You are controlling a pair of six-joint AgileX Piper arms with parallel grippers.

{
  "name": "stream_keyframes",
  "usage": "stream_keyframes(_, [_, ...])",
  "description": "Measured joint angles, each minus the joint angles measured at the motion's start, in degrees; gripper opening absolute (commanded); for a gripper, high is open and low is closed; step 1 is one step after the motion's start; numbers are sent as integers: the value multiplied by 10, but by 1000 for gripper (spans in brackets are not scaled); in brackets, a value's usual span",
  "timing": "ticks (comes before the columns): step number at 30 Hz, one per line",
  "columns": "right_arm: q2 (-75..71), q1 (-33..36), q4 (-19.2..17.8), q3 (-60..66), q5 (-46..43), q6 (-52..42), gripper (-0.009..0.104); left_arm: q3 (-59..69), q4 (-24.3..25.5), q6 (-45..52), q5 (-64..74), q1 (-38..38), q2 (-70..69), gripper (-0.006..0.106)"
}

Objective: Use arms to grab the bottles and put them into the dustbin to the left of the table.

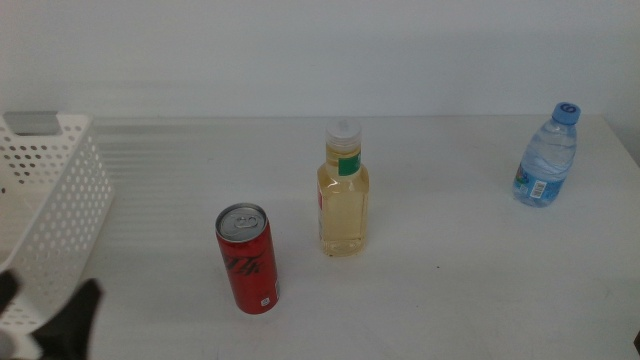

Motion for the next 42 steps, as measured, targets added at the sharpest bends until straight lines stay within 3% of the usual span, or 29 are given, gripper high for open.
stream_keyframes(10, [0,0,0,0,0,0,60,0,-23,1,-286,-161,294,90])
stream_keyframes(17, [0,0,0,0,0,0,60,-1,-27,1,-418,-228,450,90])
stream_keyframes(25, [0,0,0,0,0,0,60,-6,-27,-13,-504,-238,556,90])
stream_keyframes(42, [0,0,0,0,0,0,60,-6,-23,-41,-507,-238,574,90])
